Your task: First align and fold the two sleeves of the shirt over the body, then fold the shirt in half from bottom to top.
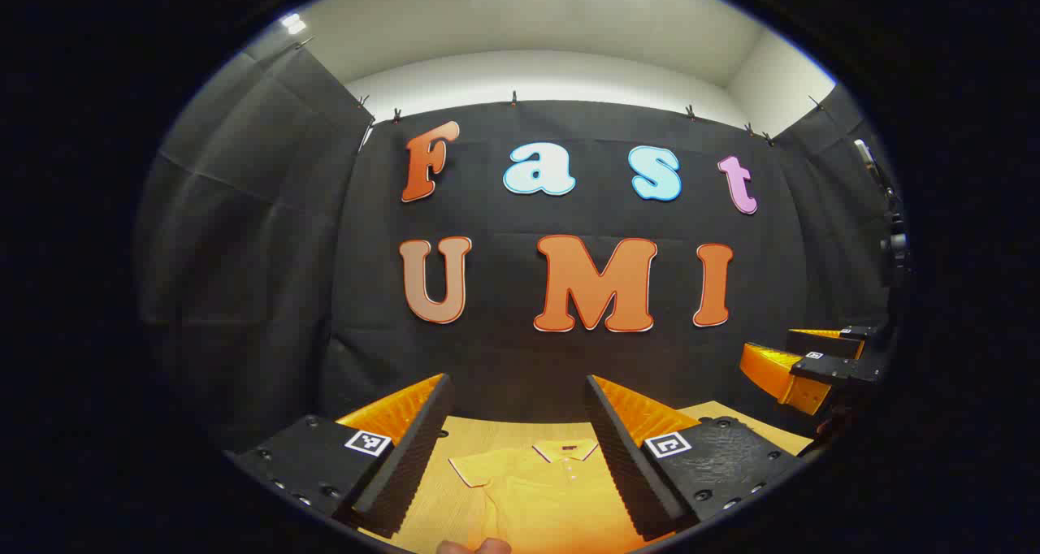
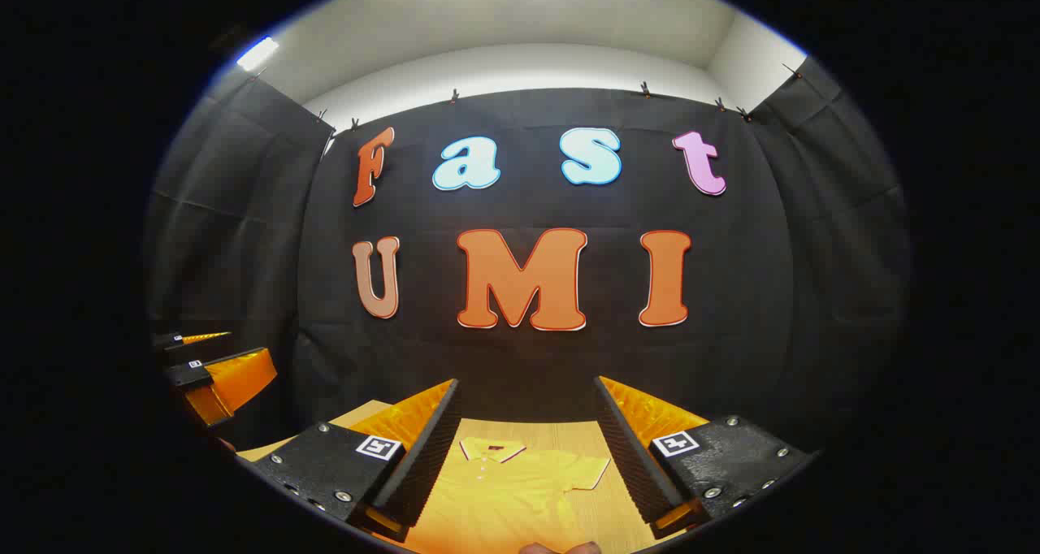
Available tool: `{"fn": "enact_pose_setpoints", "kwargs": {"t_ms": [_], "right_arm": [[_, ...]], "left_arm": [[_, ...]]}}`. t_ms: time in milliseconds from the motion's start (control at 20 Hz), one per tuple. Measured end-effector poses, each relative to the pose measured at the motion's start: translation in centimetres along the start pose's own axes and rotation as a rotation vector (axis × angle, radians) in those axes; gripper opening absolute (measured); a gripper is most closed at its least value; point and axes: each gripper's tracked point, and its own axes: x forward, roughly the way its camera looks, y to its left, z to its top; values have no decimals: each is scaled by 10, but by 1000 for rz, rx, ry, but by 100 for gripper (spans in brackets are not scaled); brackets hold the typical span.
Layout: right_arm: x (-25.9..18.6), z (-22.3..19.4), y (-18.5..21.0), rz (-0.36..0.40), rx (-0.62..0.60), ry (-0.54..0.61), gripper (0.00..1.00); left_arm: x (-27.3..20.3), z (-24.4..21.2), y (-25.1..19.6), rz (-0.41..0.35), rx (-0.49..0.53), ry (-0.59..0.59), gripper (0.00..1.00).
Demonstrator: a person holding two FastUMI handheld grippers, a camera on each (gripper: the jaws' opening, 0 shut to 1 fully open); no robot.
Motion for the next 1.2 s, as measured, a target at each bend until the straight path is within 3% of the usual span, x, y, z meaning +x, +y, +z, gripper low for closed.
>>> {"fn": "enact_pose_setpoints", "kwargs": {"t_ms": [300,550,800,1200], "right_arm": [[32,-14,-17,29,-7,13,100],[53,-28,-36,36,-42,26,96],[67,-24,-32,16,-107,-34,96],[97,-38,-27,-33,-122,7,98]], "left_arm": [[45,-21,-16,36,-67,38,95],[63,-23,-32,62,-62,25,97],[81,-13,-32,32,-21,-14,97],[106,-6,-23,-21,15,-37,97]]}}
